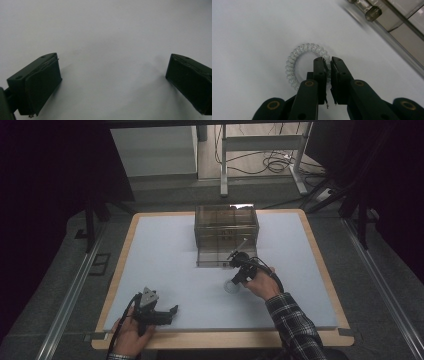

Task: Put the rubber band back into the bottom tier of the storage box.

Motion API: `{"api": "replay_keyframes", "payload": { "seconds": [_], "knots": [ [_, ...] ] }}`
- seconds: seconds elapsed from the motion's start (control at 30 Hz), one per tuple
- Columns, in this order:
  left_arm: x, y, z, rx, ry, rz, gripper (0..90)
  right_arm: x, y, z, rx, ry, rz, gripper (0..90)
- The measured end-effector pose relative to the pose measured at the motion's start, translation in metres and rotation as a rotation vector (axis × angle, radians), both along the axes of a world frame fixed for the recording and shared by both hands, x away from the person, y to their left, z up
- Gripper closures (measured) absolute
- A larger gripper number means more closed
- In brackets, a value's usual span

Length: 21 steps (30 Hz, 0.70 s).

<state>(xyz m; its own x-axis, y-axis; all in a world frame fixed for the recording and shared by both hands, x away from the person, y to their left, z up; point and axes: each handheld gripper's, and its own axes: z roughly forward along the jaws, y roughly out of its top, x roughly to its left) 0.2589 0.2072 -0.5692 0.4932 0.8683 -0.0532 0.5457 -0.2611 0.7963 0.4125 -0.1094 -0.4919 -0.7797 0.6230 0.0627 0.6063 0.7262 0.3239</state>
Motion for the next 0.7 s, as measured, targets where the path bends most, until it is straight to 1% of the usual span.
{"api": "replay_keyframes", "payload": {
  "seconds": [0.03, 0.13, 0.17, 0.2, 0.23, 0.3, 0.4, 0.43, 0.47, 0.53, 0.57, 0.6, 0.63, 0.7],
  "knots": [
    [0.0, 0.0, 0.0, 0.0, 0.0, 0.0, 0.0, 0.0, -0.001, 0.002, 0.016, 0.004, -0.006, 81.7],
    [0.0, 0.0, 0.0, 0.0, 0.0, 0.0, 0.0, 0.001, -0.002, 0.005, 0.028, 0.003, -0.009, 81.7],
    [0.0, 0.0, 0.0, 0.0, 0.0, 0.0, 0.0, 0.001, -0.002, 0.007, 0.044, 0.003, -0.012, 81.7],
    [0.0, 0.0, 0.0, 0.0, 0.0, 0.0, 0.0, 0.001, -0.002, 0.007, 0.044, 0.003, -0.012, 81.7],
    [0.0, 0.0, 0.0, 0.0, 0.0, 0.0, 0.0, 0.002, -0.003, 0.01, 0.059, 0.002, -0.015, 81.7],
    [0.0, 0.0, 0.0, 0.0, 0.0, 0.0, 0.0, 0.002, -0.003, 0.011, 0.064, 0.003, -0.015, 81.7],
    [0.0, 0.0, 0.0, 0.0, 0.0, 0.0, 0.0, 0.004, -0.004, 0.014, 0.078, -0.004, -0.019, 81.7],
    [0.0, 0.0, 0.0, 0.0, 0.0, 0.0, 0.0, 0.004, -0.004, 0.016, 0.095, -0.008, -0.022, 81.7],
    [0.0, 0.0, 0.0, 0.0, 0.0, 0.0, 0.0, 0.004, -0.004, 0.016, 0.095, -0.008, -0.022, 81.7],
    [0.0, 0.0, 0.0, 0.0, 0.0, 0.0, 0.0, 0.006, -0.003, 0.019, 0.117, -0.012, -0.027, 81.7],
    [0.0, 0.0, 0.0, 0.0, 0.0, 0.0, 0.0, 0.006, -0.003, 0.019, 0.117, -0.012, -0.027, 81.7],
    [0.0, 0.0, 0.0, 0.0, 0.0, 0.0, 0.0, 0.007, -0.003, 0.021, 0.132, -0.015, -0.031, 81.7],
    [0.0, 0.0, 0.0, 0.0, 0.0, 0.0, 0.0, 0.007, -0.003, 0.021, 0.132, -0.015, -0.031, 81.7],
    [0.0, 0.0, 0.0, 0.0, 0.0, 0.0, 0.0, 0.008, -0.002, 0.023, 0.152, -0.022, -0.034, 81.7]
  ]
}}
